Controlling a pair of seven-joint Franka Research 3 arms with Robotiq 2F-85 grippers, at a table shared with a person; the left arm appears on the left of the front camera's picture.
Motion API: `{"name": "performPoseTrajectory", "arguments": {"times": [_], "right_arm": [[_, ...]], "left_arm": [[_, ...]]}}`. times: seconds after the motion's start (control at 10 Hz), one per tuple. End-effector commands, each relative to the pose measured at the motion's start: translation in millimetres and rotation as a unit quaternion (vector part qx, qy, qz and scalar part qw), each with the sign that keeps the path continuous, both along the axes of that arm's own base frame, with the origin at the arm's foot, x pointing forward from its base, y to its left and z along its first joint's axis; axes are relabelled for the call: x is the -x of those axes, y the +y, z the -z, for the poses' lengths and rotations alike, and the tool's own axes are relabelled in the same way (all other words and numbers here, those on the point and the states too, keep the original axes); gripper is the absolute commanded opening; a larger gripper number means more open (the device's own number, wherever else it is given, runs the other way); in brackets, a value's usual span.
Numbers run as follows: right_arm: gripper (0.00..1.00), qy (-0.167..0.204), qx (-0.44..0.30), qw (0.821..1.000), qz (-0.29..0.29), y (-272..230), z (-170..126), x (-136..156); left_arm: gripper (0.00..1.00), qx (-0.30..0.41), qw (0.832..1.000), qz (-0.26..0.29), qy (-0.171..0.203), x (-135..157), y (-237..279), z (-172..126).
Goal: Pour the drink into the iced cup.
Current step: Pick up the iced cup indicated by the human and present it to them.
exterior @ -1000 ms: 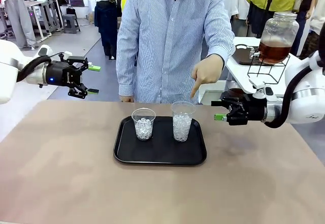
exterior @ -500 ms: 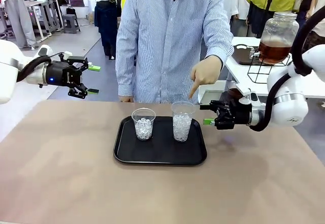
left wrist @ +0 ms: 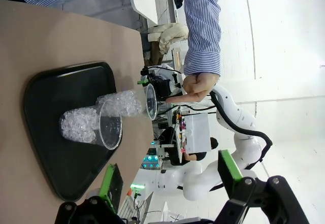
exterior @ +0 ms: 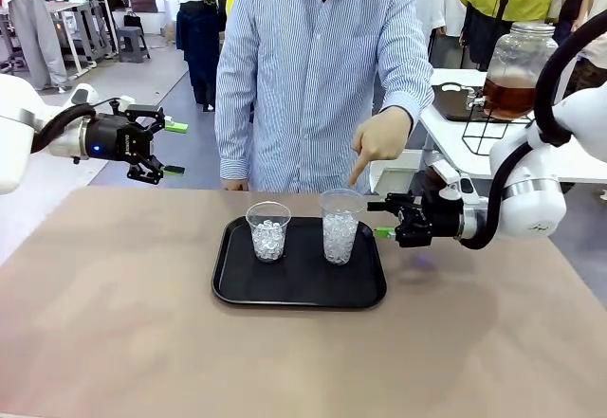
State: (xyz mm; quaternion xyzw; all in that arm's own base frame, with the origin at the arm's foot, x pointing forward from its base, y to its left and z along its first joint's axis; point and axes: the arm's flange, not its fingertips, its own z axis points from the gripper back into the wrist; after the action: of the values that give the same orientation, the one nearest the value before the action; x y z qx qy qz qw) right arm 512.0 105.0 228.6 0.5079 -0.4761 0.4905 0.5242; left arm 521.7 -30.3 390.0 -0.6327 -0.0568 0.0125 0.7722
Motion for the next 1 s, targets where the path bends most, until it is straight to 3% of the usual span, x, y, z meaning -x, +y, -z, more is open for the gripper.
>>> {"name": "performPoseTrajectory", "arguments": {"times": [0.0, 0.9], "right_arm": [[1.00, 0.006, 0.000, 1.000, -0.006, 8, 1, -7], [1.00, 0.012, 0.009, 1.000, -0.012, 36, 14, -9]], "left_arm": [[1.00, -0.001, 1.000, -0.001, -0.001, 0, -1, -1], [1.00, -0.001, 1.000, -0.001, -0.001, 0, -1, -1]]}}
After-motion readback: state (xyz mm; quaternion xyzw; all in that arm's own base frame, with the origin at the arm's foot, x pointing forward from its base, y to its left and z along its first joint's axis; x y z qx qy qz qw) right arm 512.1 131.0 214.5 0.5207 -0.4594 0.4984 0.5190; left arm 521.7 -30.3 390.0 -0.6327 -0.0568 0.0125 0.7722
